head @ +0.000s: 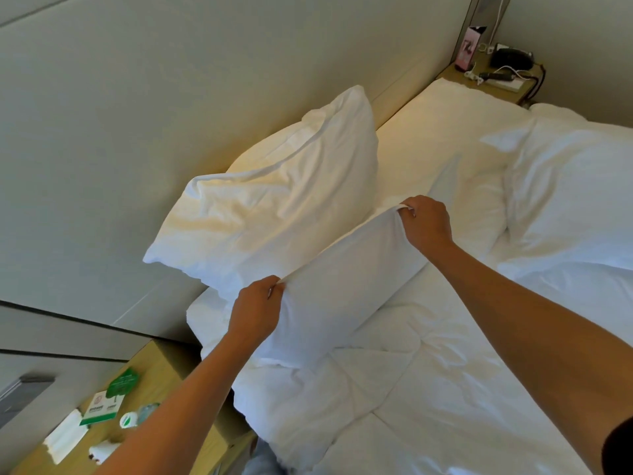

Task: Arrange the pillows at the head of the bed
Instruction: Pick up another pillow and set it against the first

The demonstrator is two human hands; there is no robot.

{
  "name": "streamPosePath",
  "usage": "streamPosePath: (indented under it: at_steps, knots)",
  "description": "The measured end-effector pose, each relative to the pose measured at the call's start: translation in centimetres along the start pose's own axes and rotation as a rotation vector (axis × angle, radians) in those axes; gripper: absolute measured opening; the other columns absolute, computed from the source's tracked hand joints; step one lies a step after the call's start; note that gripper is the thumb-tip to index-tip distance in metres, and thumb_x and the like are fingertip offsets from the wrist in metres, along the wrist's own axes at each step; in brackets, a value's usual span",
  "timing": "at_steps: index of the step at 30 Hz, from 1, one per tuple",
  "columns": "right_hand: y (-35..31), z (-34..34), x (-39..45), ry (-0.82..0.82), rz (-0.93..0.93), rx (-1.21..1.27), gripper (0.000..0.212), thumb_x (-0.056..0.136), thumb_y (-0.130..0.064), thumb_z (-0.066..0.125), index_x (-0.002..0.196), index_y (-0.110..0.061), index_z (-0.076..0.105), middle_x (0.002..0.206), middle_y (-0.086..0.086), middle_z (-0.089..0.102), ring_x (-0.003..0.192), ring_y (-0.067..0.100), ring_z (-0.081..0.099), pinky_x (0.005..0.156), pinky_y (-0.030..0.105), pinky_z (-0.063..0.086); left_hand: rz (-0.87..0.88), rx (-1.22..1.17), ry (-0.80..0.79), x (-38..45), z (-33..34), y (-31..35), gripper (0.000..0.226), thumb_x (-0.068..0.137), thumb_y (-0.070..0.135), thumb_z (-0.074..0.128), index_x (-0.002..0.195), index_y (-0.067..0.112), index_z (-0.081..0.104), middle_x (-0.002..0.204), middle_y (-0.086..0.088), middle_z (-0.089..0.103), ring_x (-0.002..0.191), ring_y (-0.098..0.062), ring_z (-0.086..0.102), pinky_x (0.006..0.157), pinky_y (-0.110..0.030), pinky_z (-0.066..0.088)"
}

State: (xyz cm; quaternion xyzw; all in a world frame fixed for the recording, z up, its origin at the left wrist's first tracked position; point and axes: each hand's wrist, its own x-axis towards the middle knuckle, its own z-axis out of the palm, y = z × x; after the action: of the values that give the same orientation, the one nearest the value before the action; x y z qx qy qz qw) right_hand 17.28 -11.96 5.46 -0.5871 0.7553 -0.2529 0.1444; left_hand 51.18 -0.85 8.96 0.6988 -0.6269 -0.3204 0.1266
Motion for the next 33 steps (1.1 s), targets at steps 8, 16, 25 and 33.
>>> streamPosePath:
  at_steps: [8,16,25,33]
  knots:
    - [-2.8,4.3,4.1,-0.063,0.016,0.018,0.028,0.105,-0.02,0.054,0.117,-0.004,0.074,0.124,0.014,0.072,0.113,0.036,0.068,0.091,0.039,0.053,-0.111,-0.031,0.066,5.1,-1.2,-2.1,0.034,0.106,0.024,0.046,0.075,0.019,0.058,0.061,0.0,0.055,0.06,-0.022,0.055,0.057,-0.031,0.042]
    - [-2.8,10.5,-0.9,-0.147,0.141,0.067,0.085,0.098,-0.038,0.067,0.167,-0.023,0.02,0.175,0.009,0.009,0.152,0.034,0.036,0.11,0.046,0.047,-0.104,-0.092,0.093,7.5,-0.2,-3.2,0.02,0.104,0.028,0.054,0.116,0.017,0.065,0.093,-0.001,0.07,0.082,-0.022,0.065,0.066,-0.028,0.046]
    - [-1.8,15.9,-11.8,-0.341,1.018,0.932,0.114,0.081,-0.053,0.085,0.166,-0.041,0.01,0.164,0.001,0.035,0.141,0.037,0.049,0.09,0.058,0.062,0.229,0.176,-0.007,5.7,3.1,-2.7,0.062,0.101,0.042,0.056,0.156,0.024,0.035,0.169,-0.003,0.021,0.157,-0.022,0.014,0.117,-0.041,0.036]
    - [-4.2,18.0,-10.3,-0.391,1.049,1.107,0.112,0.089,-0.053,0.078,0.166,-0.043,-0.003,0.169,0.006,0.031,0.14,0.045,0.048,0.094,0.063,0.059,0.396,0.441,-0.168,4.9,4.5,-5.6,0.063,0.103,0.05,0.046,0.16,0.031,0.029,0.173,-0.001,0.0,0.159,-0.02,-0.007,0.128,-0.043,0.018]
